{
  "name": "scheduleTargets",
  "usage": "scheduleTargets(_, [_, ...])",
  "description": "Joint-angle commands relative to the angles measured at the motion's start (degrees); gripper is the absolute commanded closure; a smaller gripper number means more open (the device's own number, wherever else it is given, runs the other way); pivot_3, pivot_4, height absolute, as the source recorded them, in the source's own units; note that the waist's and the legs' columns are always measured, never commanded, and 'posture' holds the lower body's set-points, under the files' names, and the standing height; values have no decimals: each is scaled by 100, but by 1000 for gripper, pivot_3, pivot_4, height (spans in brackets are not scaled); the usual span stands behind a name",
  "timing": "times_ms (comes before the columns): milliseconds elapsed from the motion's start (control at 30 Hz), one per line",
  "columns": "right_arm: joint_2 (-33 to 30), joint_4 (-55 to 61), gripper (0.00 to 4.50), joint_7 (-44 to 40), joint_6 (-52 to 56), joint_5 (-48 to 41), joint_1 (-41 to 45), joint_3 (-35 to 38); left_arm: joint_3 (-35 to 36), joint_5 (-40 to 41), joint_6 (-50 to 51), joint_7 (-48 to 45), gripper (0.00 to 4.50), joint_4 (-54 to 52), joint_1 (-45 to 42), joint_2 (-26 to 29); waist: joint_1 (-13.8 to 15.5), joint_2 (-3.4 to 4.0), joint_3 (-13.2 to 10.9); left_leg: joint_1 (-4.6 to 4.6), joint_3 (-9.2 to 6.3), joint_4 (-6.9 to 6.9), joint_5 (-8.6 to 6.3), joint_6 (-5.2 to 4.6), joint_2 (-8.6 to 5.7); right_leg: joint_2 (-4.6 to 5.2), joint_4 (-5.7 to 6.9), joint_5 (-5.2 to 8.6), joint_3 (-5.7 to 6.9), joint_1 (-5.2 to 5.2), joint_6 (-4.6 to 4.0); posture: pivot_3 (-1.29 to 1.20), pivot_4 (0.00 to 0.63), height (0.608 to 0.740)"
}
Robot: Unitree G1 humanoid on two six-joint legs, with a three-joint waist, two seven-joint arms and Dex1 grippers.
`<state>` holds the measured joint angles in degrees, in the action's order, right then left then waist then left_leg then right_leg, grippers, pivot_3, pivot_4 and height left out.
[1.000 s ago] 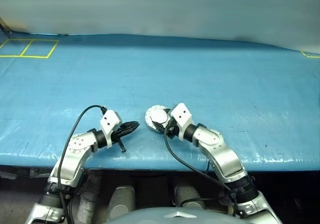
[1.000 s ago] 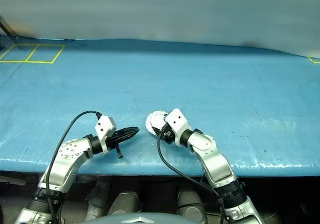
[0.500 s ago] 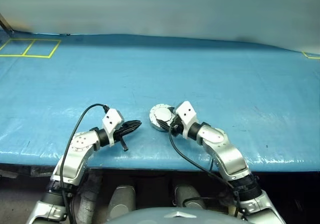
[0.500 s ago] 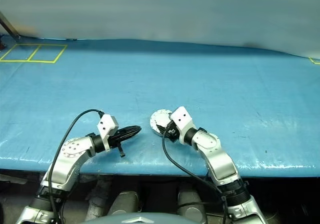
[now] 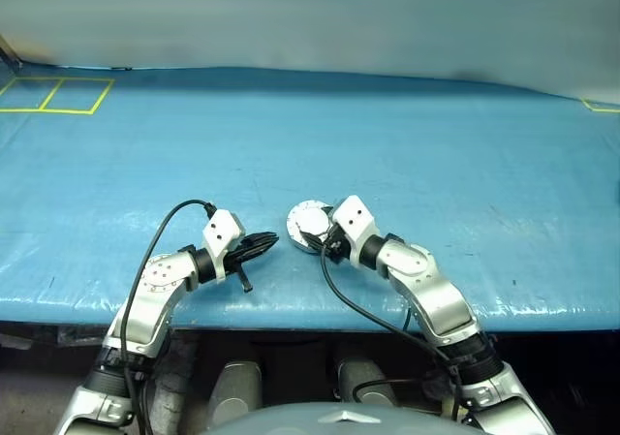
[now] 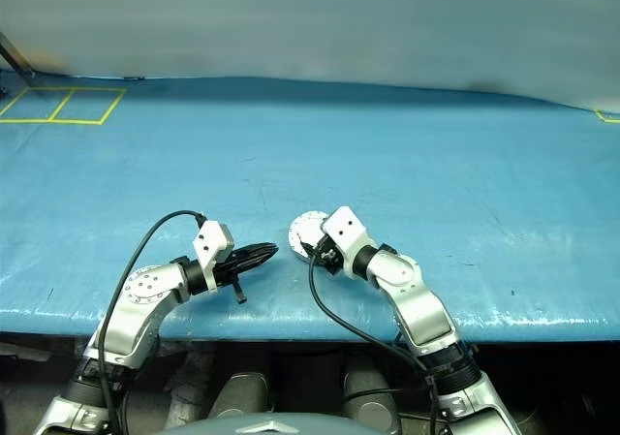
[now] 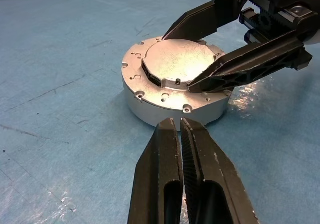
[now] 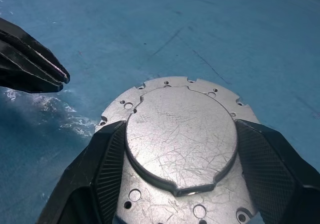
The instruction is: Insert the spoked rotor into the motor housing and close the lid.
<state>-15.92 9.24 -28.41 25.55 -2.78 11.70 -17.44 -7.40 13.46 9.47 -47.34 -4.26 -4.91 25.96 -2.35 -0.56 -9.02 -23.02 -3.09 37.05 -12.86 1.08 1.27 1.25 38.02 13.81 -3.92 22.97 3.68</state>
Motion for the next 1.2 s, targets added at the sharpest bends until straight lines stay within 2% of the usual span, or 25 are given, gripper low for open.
scheduleTargets(33, [-42,-269,1446,56,376,77,-219,-41,56,-105,-156,184,4327,75,-80,-75,7,0,0,17,0,-1,0,0,0,1,-1,4,0,-16,-6,0,150,740])
scheduleTargets(167, [-157,14,1446,-146,640,-133,-421,-22,71,-199,-248,390,4327,326,-263,-240,35,-4,7,37,-2,-2,0,0,-1,2,-8,8,1,-37,-11,0,150,740])
scheduleTargets(500, [-707,774,1446,-639,877,-154,-674,-479,-66,-225,-361,229,4327,541,-515,-383,22,-12,17,35,-5,-28,-10,-8,-6,6,-20,7,4,-34,9,0,150,740])
scheduleTargets(933, [-545,589,1446,-360,842,-24,-546,-481,-339,-158,117,147,4327,99,-516,-484,8,-15,20,43,-10,-48,-10,-7,-3,2,-23,16,8,-32,9,0,150,740])
scheduleTargets(1200, [-496,585,1446,-346,820,13,-587,-468,-619,-429,-105,284,4414,485,-710,-750,7,-17,21,48,-9,-40,-9,-5,-1,-1,-18,30,7,-36,-17,0,150,740])
